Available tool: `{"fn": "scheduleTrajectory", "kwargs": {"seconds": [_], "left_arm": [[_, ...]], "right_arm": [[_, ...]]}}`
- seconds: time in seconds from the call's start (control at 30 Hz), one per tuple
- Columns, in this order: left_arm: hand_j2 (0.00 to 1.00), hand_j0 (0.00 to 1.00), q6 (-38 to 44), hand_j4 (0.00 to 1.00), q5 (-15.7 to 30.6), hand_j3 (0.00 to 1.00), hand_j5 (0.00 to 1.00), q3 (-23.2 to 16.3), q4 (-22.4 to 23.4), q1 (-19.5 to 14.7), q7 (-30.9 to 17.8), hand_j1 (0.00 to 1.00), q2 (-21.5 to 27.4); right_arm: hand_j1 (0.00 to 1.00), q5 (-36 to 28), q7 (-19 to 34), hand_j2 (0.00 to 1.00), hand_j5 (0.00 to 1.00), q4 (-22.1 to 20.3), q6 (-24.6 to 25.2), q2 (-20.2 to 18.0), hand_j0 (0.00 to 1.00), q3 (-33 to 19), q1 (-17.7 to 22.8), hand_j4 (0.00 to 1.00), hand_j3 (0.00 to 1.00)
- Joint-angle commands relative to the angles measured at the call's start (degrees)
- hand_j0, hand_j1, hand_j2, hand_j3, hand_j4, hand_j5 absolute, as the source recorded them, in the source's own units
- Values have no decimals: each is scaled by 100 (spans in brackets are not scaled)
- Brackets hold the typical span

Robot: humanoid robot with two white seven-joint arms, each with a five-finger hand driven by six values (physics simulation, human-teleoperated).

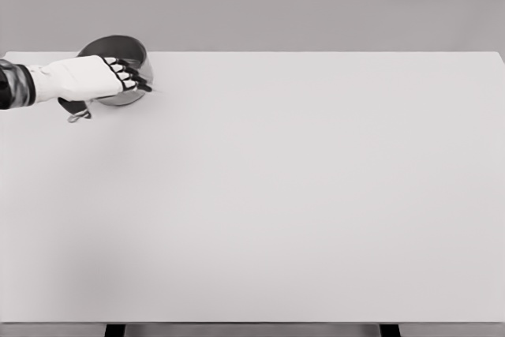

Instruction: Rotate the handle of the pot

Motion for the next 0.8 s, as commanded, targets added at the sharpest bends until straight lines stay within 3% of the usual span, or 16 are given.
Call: {"fn": "scheduleTrajectory", "kwargs": {"seconds": [0.0,0.17,0.47,0.77], "left_arm": [[100,100,9,100,18,100,100,29,178,0,118,100,28],[100,100,9,100,9,100,100,46,433,0,206,100,28],[100,100,9,100,-17,100,100,134,1356,0,970,100,81],[100,100,9,100,-61,100,100,204,1786,0,1181,100,37]], "right_arm": [[100,-3,2,100,100,2,1,-1,100,1,0,100,100],[100,-3,2,100,100,3,1,-1,100,1,0,100,100],[100,-3,2,100,100,2,1,-1,100,1,0,100,100],[100,-3,2,100,100,3,1,-1,100,1,0,100,100]]}}
